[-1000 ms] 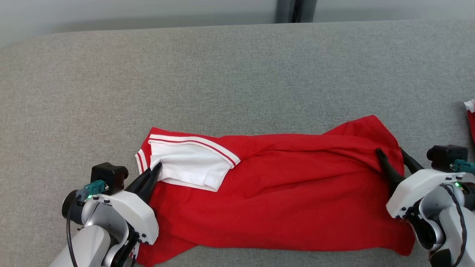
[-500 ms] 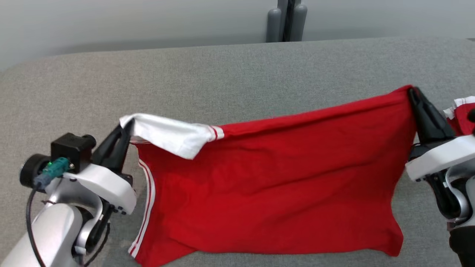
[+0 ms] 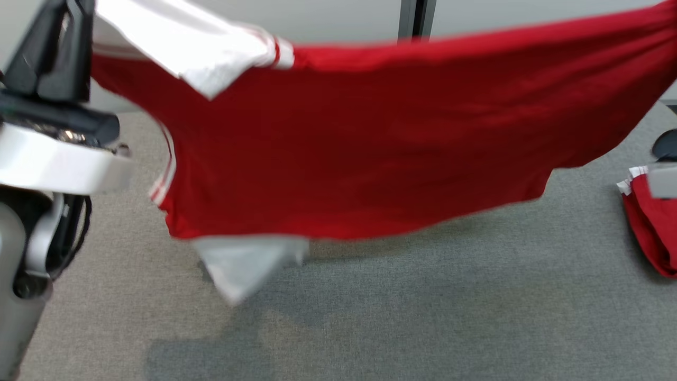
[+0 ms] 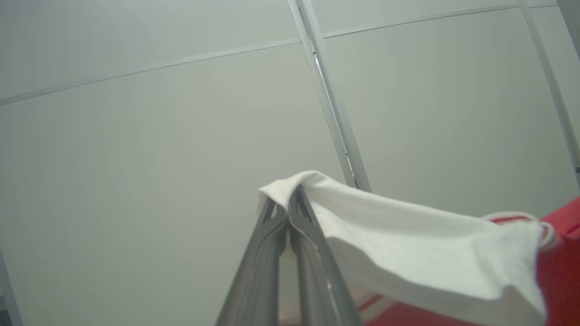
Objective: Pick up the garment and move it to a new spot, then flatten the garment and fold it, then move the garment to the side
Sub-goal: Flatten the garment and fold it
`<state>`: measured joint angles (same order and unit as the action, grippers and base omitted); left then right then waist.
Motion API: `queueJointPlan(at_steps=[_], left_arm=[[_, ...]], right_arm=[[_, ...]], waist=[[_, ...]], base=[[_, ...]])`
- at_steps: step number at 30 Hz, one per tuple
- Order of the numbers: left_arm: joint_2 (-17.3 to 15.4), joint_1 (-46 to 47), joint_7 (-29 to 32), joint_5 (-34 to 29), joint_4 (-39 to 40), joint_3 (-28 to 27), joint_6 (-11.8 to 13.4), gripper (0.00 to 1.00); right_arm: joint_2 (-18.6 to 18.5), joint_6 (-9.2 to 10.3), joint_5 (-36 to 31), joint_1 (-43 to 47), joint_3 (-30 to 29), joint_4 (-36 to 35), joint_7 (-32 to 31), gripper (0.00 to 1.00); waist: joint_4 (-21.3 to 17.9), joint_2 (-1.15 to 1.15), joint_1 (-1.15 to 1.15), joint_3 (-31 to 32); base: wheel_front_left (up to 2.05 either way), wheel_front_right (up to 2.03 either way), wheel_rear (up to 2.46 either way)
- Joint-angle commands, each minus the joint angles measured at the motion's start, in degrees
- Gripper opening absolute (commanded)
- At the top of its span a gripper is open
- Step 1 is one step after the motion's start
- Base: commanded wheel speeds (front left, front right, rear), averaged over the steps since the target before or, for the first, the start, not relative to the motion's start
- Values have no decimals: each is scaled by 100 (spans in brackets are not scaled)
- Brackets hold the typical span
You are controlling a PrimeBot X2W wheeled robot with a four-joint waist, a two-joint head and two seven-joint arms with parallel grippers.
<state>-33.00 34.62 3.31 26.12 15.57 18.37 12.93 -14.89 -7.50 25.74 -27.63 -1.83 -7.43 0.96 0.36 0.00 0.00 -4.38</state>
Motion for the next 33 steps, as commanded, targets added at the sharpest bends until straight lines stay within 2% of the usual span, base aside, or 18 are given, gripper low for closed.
queueJointPlan(at_steps=[1, 7, 11, 15, 20, 25, 30, 33], left_arm=[[-9, 161, 32, -63, 55, -25, 10, 0], [-9, 791, 256, -155, 192, 22, -40, 0], [54, 1029, 329, -131, 119, 87, -89, 0], [154, 1312, 353, 7, -170, 185, -268, 0], [376, 1912, 222, 294, -1263, 300, -731, 0], [652, 2895, -88, 233, -2800, 463, -1183, 0], [923, 3947, -497, -4, -4433, 746, -1647, 0], [1001, 4474, -770, -176, -5182, 864, -1735, 0]], right_arm=[[31, 2, 24, -48, -84, -73, -67, 0], [150, 2, -2, -196, -293, -467, -430, 0], [179, 2, -6, -234, -242, -383, -598, 0], [142, 2, 73, -428, -146, -61, -637, 0], [-34, 2, 252, -1103, 311, 867, -435, 0], [-169, 2, 405, -2240, 855, 2136, -29, 0], [-8, 2, 849, -3564, 1413, 3509, 397, 0], [96, 2, 1079, -4248, 1631, 4331, 645, 0]], waist=[[2, 0, 0, 52], [-36, 0, 0, 110], [-48, 0, 0, 47], [-40, 0, 0, -156], [-43, 0, 0, -476], [-39, 0, 0, -876], [-103, 0, 0, -1199], [-162, 0, 0, -1323]], base=[[0, 0, 0], [0, 0, 0], [0, 0, 0], [0, 0, 0], [0, 0, 0], [0, 0, 0], [0, 0, 0], [0, 0, 0]])
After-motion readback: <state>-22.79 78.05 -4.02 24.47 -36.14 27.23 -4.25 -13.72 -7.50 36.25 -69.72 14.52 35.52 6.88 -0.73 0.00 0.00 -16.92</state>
